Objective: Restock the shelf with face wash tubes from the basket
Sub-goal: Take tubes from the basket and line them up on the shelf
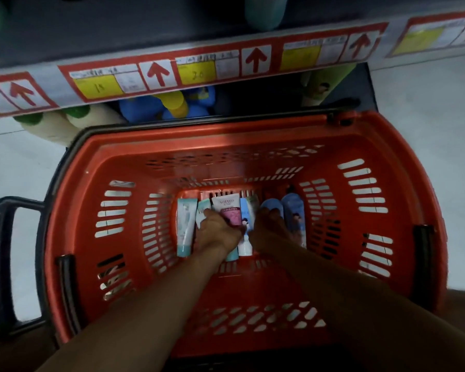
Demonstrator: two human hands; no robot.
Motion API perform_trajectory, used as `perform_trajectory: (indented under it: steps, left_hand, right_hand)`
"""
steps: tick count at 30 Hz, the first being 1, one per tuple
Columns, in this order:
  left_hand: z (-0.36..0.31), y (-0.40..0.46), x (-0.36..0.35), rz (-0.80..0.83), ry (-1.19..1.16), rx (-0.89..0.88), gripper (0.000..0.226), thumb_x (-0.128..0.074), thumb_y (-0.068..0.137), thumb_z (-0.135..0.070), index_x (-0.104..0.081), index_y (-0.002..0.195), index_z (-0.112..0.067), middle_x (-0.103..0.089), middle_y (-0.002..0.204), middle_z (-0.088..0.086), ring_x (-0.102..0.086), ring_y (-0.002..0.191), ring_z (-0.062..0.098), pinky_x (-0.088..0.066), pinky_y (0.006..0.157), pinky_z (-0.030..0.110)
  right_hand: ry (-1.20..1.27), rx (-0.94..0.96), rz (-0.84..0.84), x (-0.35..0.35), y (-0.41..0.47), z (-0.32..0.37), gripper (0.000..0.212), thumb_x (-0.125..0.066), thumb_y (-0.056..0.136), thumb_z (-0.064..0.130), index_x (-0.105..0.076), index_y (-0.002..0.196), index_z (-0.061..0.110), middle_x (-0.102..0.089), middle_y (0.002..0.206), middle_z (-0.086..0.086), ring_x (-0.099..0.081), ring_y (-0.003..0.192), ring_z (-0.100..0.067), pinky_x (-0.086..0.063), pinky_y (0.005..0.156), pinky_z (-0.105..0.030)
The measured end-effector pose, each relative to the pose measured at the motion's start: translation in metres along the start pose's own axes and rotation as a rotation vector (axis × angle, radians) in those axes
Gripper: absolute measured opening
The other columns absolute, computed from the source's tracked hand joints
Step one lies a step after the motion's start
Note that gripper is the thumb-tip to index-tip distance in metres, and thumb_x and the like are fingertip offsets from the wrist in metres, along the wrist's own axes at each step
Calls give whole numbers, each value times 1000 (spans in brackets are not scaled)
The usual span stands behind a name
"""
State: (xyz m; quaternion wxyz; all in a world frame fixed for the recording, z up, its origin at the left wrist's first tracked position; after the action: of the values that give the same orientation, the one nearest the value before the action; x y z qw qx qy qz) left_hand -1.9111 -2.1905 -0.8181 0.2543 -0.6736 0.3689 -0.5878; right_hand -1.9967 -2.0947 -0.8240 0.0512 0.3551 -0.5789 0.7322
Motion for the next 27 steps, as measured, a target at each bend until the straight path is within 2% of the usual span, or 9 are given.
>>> perform_trajectory:
  steps: [2, 5, 10, 13, 16, 20, 24, 27]
  left_hand:
    - [-2, -1, 4, 8, 16, 4, 95, -86, 66, -59, -42, 134, -10, -62, 133, 13, -60, 125, 34, -53, 101, 42]
    - [-1, -2, 6, 29, 29, 16, 88, -88, 63, -50, -46, 130, -12, -63, 131, 11, -61, 124, 32, -53, 101, 39]
    - [5, -9, 8, 39, 8, 12, 78, -85, 61, -51, -53, 123, -15, -67, 123, 7, -66, 116, 29, -57, 97, 40]
    - [12, -12, 11, 29, -39, 21, 70, -85, 64, -48, -56, 120, -19, -68, 118, 2, -68, 110, 25, -57, 89, 32]
    - [19, -14, 14, 25, -56, 14, 66, -87, 70, -42, -52, 120, -17, -64, 113, 1, -66, 112, 26, -51, 81, 27]
    - [21, -17, 20, 10, -52, -8, 66, -87, 70, -41, -52, 121, -17, -66, 120, 5, -66, 113, 28, -56, 89, 32]
    - [19, -18, 31, 2, -61, -14, 70, -88, 69, -41, -51, 123, -17, -65, 119, 4, -65, 112, 28, -57, 90, 35]
    - [18, -21, 41, -8, -82, -25, 69, -89, 69, -40, -50, 121, -17, -63, 114, 2, -65, 112, 27, -56, 89, 34]
  right_hand:
    - [19, -14, -15, -4, -1, 0, 82, -61, 98, 31, -14, 155, -3, -19, 158, -29, -28, 146, -39, -30, 116, -43]
    - [-3, 26, -65, -8, -2, 1, 75, -60, 97, 28, -20, 154, -2, -28, 156, -22, -36, 143, -34, -37, 111, -40]
    - [126, 41, -14, -10, -3, 9, 69, -63, 96, 24, -29, 150, -1, -38, 150, -22, -44, 137, -38, -42, 107, -43]
    - [219, 38, 29, -14, -6, 11, 79, -69, 93, 26, -24, 154, 2, -39, 150, -23, -45, 136, -40, -44, 107, -44]
    - [257, 54, 21, -17, -5, 12, 81, -72, 90, 24, -24, 154, 7, -40, 152, -18, -44, 138, -37, -44, 108, -45]
    - [269, 68, 35, -15, -9, 11, 81, -69, 91, 23, -22, 156, 7, -35, 157, -17, -38, 143, -34, -40, 110, -41]
    - [337, 26, 67, -6, -14, 10, 92, -67, 92, 35, -12, 159, 7, -21, 162, -20, -29, 147, -38, -34, 113, -41]
    - [395, 36, 72, 6, -19, 8, 84, -67, 90, 43, -27, 156, 10, -34, 157, -19, -37, 142, -35, -39, 111, -39]
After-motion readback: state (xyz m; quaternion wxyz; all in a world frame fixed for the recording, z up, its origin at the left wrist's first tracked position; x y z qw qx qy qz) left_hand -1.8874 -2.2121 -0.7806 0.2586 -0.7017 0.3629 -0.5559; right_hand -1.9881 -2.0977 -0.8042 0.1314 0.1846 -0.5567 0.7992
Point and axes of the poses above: each hand's wrist, its own y-axis towards the middle knuckle, its own x-axis out of the back of the hand, z = x × y, the point moved 1 cm from there along y, towards the middle knuckle
